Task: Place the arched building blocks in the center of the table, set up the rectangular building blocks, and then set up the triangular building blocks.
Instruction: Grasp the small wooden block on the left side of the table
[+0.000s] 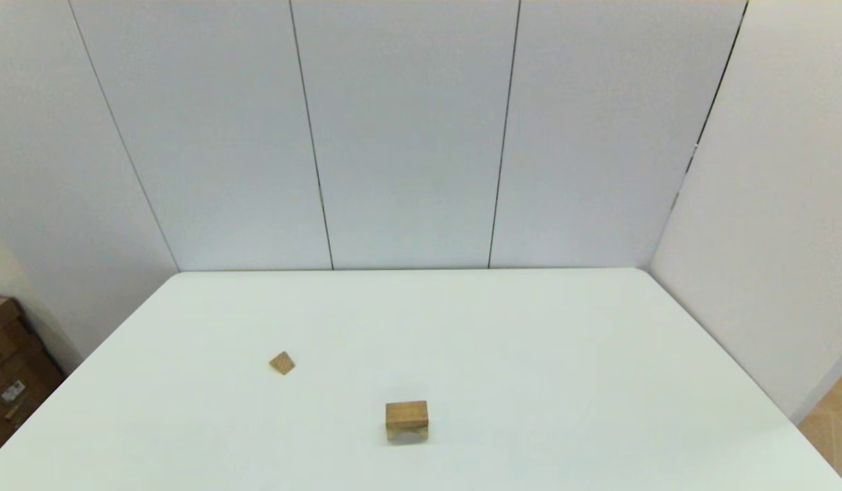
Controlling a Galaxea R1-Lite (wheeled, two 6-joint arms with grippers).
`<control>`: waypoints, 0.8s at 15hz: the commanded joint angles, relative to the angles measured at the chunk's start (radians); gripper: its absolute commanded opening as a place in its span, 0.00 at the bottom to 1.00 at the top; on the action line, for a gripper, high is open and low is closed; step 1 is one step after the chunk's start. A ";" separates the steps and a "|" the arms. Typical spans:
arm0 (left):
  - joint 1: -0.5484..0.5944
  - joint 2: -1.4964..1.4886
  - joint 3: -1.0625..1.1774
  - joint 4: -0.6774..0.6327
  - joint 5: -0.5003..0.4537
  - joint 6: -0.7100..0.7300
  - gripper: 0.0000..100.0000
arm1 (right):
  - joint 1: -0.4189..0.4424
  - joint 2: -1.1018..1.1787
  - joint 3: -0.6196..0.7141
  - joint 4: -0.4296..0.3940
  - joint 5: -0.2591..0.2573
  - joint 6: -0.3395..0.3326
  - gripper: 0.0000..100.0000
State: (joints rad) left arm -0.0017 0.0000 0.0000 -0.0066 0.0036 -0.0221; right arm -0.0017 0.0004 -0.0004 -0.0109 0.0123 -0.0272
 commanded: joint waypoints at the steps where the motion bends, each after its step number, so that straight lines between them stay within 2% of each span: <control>1: 0.000 0.000 0.000 -0.001 0.001 -0.001 1.00 | 0.000 0.000 0.000 0.000 -0.002 0.006 1.00; 12: -0.001 0.000 0.000 -0.001 -0.001 0.001 1.00 | 0.000 0.001 0.000 0.000 -0.005 0.035 1.00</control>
State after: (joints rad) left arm -0.0019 0.0000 0.0000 -0.0070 0.0036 -0.0221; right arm -0.0017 0.0004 0.0000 -0.0104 0.0072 0.0077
